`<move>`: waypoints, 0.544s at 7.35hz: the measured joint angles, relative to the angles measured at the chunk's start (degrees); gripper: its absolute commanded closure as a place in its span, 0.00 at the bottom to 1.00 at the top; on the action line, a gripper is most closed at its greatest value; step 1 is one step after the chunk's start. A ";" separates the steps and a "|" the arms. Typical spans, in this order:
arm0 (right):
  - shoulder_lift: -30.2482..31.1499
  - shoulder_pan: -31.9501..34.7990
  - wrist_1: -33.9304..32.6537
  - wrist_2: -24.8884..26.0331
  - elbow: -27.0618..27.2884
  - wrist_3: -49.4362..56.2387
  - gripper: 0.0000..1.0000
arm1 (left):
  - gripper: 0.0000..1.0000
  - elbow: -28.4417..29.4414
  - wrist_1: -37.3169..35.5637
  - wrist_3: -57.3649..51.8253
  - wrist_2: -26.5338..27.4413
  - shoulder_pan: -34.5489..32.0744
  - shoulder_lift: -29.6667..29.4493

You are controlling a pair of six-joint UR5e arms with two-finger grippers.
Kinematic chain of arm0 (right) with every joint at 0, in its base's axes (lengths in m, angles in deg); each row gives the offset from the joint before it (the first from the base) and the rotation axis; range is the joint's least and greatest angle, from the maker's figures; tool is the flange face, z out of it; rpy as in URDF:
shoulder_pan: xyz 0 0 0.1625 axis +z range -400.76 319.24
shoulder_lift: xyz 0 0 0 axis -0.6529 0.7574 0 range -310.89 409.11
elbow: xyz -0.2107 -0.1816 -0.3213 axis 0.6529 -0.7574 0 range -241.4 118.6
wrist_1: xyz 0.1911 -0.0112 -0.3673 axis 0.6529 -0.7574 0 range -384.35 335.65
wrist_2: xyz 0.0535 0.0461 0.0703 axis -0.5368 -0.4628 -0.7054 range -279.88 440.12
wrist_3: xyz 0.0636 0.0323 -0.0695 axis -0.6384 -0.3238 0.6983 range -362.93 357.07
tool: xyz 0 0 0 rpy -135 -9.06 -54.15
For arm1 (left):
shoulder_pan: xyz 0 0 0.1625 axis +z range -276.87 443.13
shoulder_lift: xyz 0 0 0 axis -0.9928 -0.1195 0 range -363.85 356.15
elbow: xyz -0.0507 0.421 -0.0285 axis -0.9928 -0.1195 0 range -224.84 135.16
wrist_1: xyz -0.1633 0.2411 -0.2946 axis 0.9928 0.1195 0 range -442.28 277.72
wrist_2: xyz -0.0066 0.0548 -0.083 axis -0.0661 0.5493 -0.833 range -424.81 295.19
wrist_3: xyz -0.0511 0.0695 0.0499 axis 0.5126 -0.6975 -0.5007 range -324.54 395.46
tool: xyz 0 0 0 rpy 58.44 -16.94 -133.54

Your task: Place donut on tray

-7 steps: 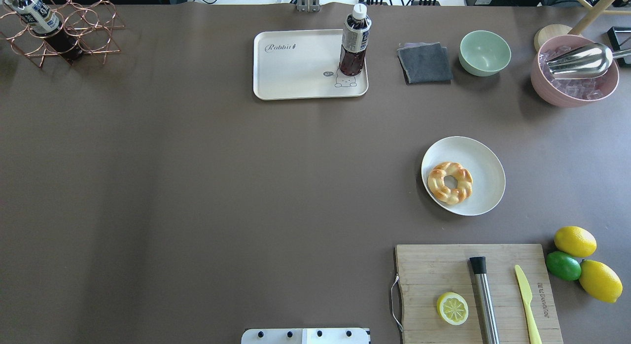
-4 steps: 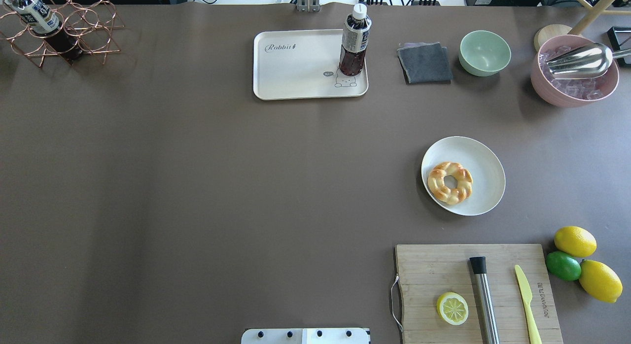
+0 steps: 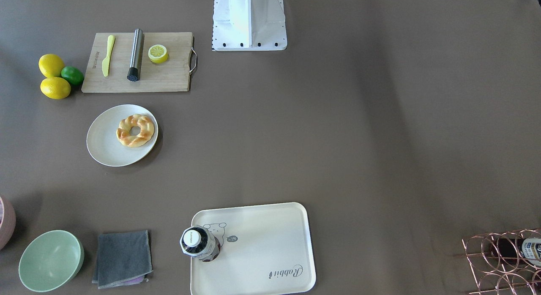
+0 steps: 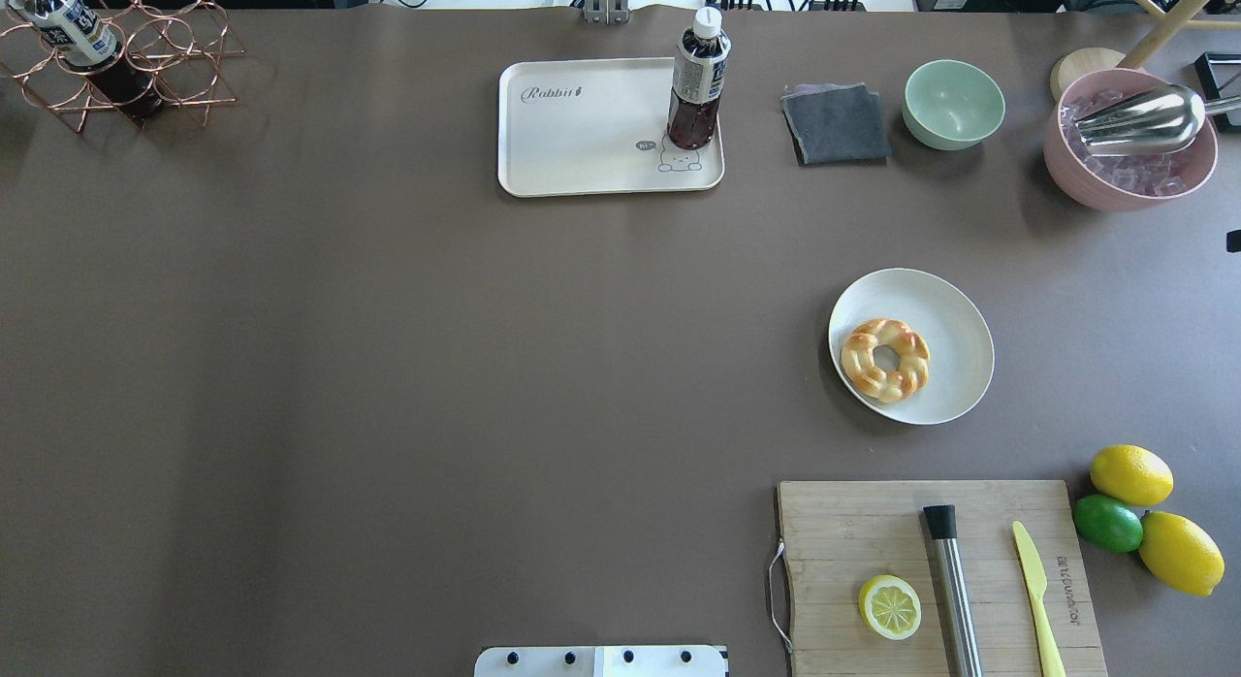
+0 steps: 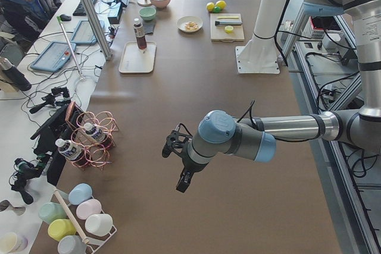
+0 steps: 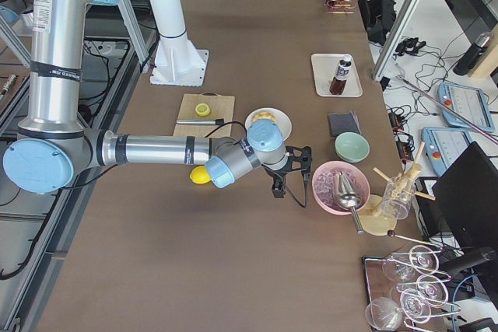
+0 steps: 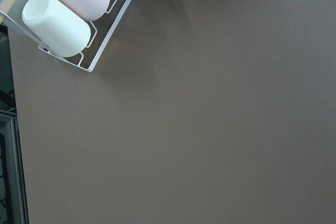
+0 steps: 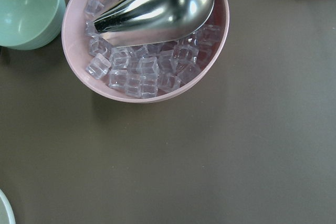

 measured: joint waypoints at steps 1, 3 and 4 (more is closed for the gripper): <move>-0.59 -3.22 0.82 0.70 1.01 -5.88 0.01 | 0.04 0.02 -0.03 0.15 0.00 0.05 0.05; -3.43 -10.80 1.28 3.90 3.32 -16.92 0.01 | 0.04 -0.11 -0.09 0.02 -0.34 0.53 -0.37; -5.59 -14.91 1.27 5.93 3.69 -22.52 0.00 | 0.03 -0.09 -0.24 0.00 -0.55 0.86 -0.51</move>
